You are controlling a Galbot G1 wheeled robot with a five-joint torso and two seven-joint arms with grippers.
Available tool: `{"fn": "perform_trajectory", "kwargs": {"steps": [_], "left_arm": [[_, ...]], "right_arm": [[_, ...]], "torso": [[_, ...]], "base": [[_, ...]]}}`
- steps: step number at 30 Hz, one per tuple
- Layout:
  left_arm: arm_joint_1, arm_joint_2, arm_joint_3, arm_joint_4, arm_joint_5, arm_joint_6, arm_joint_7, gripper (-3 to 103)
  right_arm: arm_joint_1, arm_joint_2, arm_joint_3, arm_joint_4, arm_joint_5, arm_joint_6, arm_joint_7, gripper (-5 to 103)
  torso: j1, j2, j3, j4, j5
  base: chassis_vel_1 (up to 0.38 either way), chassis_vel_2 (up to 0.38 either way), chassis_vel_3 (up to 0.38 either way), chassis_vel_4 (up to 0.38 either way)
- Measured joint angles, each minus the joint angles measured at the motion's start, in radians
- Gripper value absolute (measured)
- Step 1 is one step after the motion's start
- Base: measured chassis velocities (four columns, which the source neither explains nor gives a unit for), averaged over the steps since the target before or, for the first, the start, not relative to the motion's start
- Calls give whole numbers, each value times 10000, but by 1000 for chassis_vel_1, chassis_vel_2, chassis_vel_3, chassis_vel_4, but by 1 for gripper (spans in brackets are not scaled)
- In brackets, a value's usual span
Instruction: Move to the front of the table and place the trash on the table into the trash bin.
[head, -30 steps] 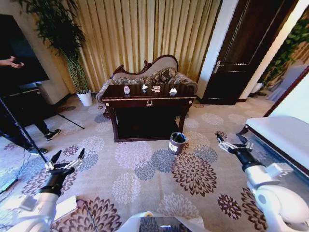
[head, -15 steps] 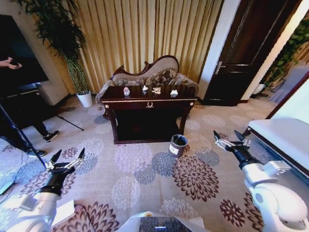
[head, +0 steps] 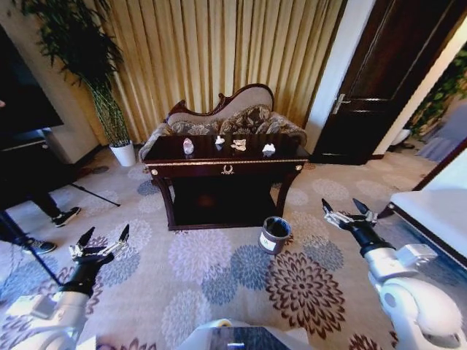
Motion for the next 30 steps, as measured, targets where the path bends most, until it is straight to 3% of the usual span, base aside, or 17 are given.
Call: {"fn": "perform_trajectory", "kwargs": {"steps": [30], "left_arm": [[118,-155,-39,63,-14,-239,213,100]], "right_arm": [[-25,168,-494,14,-518,32,13,100]], "torso": [[-3,2,-1,1,1]], "base": [[-233,238,242,-243]]}}
